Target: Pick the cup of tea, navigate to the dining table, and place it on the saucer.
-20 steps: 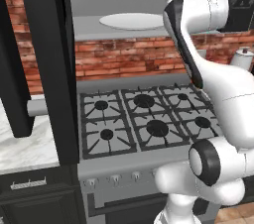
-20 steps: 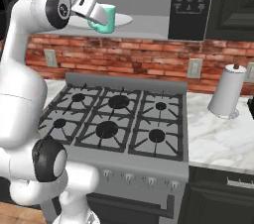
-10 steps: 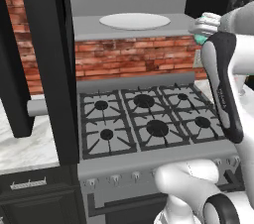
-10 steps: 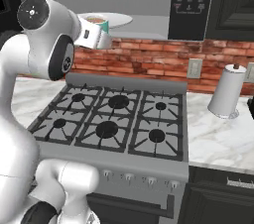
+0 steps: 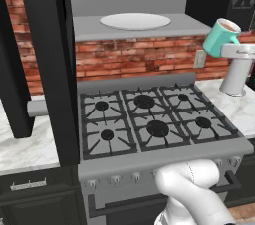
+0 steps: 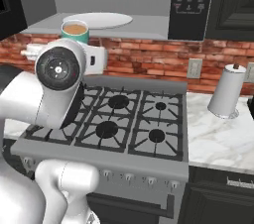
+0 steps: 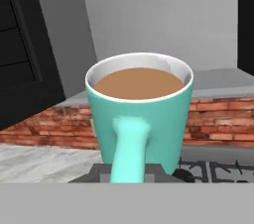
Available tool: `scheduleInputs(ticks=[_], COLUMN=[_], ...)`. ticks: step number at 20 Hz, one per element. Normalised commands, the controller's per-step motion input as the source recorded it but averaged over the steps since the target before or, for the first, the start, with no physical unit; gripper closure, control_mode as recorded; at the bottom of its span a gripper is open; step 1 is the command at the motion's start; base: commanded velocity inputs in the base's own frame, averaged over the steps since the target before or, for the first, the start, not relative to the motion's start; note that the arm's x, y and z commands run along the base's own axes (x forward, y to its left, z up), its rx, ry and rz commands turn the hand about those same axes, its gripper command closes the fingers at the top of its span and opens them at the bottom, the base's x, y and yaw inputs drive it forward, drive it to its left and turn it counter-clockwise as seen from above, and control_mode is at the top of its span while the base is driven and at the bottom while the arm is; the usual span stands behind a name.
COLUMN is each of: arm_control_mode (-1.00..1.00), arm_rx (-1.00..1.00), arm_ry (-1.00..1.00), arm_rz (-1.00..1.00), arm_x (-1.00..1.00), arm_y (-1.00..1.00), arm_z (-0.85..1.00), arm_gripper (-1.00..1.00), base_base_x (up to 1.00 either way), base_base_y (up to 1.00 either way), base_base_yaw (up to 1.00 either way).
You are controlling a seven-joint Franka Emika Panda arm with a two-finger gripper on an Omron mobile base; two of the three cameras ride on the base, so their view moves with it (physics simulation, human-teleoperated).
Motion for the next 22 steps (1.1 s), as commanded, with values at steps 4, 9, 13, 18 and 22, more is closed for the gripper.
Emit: scheduleInputs(ticks=[4,9,13,18,22], arm_control_mode=[-1.00,-1.00,-1.00,-1.00,1.00], arm_rx=[-0.06,-0.10,-0.03,0.00,0.00], arm_ry=[0.00,0.00,0.00,0.00,0.00], arm_rz=[0.18,0.06,0.00,0.00,0.00], arm_x=[-0.68,-0.77,-0.33,0.00,-0.05], arm_y=[0.00,0.01,0.00,0.00,0.00], arm_z=[0.00,-0.13,-0.09,0.00,0.00], arm_gripper=[1.00,1.00,1.00,1.00,1.00], base_base_x=[0.00,0.00,0.00,0.00,-0.12], base_base_y=[0.00,0.00,0.00,0.00,0.00], base_base_yaw=[0.00,0.00,0.00,0.00,0.00])
